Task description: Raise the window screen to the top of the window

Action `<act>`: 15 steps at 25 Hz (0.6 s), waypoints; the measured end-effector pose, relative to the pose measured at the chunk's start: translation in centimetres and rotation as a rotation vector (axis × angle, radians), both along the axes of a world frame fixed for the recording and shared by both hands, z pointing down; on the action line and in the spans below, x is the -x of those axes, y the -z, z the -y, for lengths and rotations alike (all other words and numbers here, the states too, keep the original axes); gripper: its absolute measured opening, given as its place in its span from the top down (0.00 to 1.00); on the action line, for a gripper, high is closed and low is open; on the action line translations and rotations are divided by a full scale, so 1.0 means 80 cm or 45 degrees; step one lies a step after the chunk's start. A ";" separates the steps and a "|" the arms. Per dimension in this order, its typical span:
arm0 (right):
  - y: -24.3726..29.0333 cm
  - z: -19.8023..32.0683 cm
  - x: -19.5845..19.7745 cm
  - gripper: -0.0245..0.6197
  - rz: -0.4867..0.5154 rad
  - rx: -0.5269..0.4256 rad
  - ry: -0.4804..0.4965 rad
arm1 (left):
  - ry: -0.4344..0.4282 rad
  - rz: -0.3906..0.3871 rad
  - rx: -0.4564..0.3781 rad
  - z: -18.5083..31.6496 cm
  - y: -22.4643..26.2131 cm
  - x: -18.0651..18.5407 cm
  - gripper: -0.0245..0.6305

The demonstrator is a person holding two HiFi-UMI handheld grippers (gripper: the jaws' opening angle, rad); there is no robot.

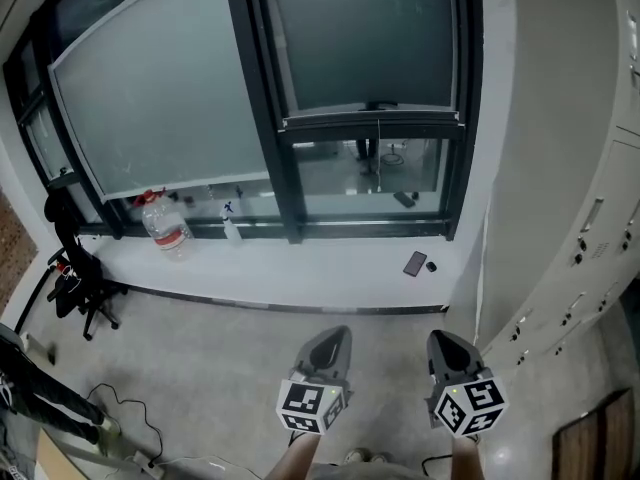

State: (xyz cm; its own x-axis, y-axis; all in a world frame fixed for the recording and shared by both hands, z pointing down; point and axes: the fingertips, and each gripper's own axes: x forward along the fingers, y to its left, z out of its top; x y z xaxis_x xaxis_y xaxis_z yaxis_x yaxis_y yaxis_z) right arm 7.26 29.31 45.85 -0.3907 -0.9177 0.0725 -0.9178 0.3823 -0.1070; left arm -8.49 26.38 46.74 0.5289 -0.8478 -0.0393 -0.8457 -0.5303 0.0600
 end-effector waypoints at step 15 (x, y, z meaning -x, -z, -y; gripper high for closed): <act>-0.004 0.004 -0.038 0.95 0.017 -0.003 0.016 | 0.062 0.025 -0.004 0.013 -0.011 -0.002 0.96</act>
